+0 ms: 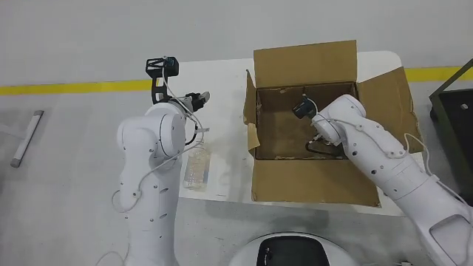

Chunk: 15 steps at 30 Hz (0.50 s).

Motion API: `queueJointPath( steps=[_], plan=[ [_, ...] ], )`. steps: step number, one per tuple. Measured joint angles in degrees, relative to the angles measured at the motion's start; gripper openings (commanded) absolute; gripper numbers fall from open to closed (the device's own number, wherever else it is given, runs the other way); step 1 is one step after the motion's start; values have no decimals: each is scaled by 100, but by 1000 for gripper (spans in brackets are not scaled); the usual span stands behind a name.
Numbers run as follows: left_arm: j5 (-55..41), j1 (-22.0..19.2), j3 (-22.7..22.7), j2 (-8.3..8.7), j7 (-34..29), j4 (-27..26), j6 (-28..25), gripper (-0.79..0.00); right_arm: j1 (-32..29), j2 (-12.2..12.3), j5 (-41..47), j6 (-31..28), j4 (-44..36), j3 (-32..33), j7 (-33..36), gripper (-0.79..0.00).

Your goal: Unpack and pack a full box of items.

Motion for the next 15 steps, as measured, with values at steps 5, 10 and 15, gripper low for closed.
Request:
queueJointPath(
  steps=[5, 10, 15],
  plan=[
    [0, 0, 0, 0, 0, 0, 0, 0, -43, -24, 14, 0, 100, 19, -80, -416],
    [0, 0, 0, 0, 0, 0, 0, 0, -50, -50, 23, -11, 165, 37, -141, -474],
    [0, 0, 0, 0, 0, 0, 0, 0, -54, -70, 45, -51, 130, 69, -186, -585]
  ],
)
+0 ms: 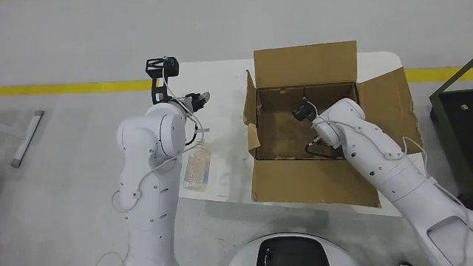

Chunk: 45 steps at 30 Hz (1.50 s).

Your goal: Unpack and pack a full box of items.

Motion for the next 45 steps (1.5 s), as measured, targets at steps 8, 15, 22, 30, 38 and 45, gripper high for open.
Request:
queueJointPath(
  steps=[8, 15, 22, 30, 38, 45],
  plan=[
    [0, 0, 0, 0, 0, 0, 0, 0, -51, -14, -5, -51, -174, 74, 17, -785],
    [0, 0, 0, 0, 0, 0, 0, 0, -82, -37, 84, -111, -254, 132, -54, -785],
    [0, 0, 0, 0, 0, 0, 0, 0, -145, -54, 126, -220, -322, 165, -220, -702],
    [0, 0, 0, 0, 0, 0, 0, 0, -271, -52, 37, -253, -428, 210, -282, -557],
    [0, 0, 0, 0, 0, 0, 0, 0, -410, -28, -74, -301, -548, 318, -257, -539],
    [0, 0, 0, 0, 0, 0, 0, 0, -458, -38, -90, -312, -530, 357, -275, -523]
  ],
)
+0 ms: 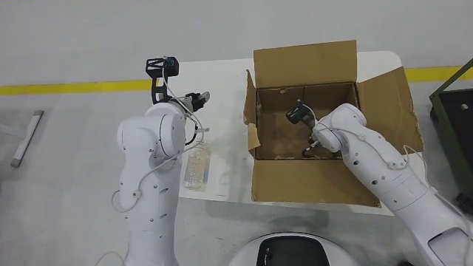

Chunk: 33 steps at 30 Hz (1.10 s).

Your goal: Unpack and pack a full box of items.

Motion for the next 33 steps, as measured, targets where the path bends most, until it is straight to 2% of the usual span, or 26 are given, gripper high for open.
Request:
queueJointPath(
  steps=[8, 11, 12, 13, 15, 21, 26, 30, 33],
  plan=[
    [0, 0, 0, 0, 0, 0, 0, 0, 43, -39, 8, -25, 165, -18, -56, -536],
    [0, 0, 0, 0, 0, 0, 0, 0, 72, -57, 19, -28, 222, -32, -71, -570],
    [0, 0, 0, 0, 0, 0, 0, 0, 83, -63, 20, -32, 240, -39, -72, -622],
    [0, 0, 0, 0, 0, 0, 0, 0, 98, -71, 19, -38, 264, -49, -74, -640],
    [0, 0, 0, 0, 0, 0, 0, 0, 116, -82, 19, -45, 293, -59, -78, -785],
    [0, 0, 0, 0, 0, 0, 0, 0, 145, -104, 31, -69, 308, -53, -96, -785],
    [0, 0, 0, 0, 0, 0, 0, 0, 60, -59, 165, -41, -136, 231, -134, -785],
    [0, 0, 0, 0, 0, 0, 0, 0, -234, 58, 656, -195, -891, 848, -260, -785],
    [0, 0, 0, 0, 0, 0, 0, 0, -655, 177, 1318, -375, -1556, 1582, -452, -785]
  ],
)
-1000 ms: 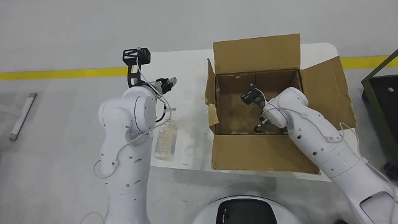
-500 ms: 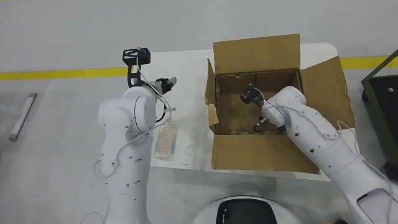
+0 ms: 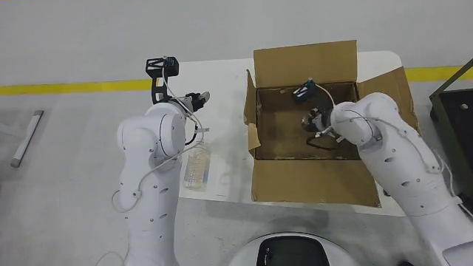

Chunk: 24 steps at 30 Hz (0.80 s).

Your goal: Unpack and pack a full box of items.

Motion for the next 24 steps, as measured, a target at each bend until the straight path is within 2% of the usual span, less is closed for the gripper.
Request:
queueJointPath(
  steps=[4, 7, 12, 24],
  plan=[
    [0, 0, 0, 0, 0, 0, 0, 0, -688, 130, 1608, -450, -615, 1186, -305, -785],
    [0, 0, 0, 0, 0, 0, 0, 0, -1035, 195, 2855, -866, -650, 1846, -361, -785],
    [0, 0, 0, 0, 0, 0, 0, 0, -1205, 247, 4304, -1123, -279, 2224, -289, -785],
    [0, 0, 0, 0, 0, 0, 0, 0, -1217, 247, 4306, -1109, -282, 2213, -315, -785]
  ],
)
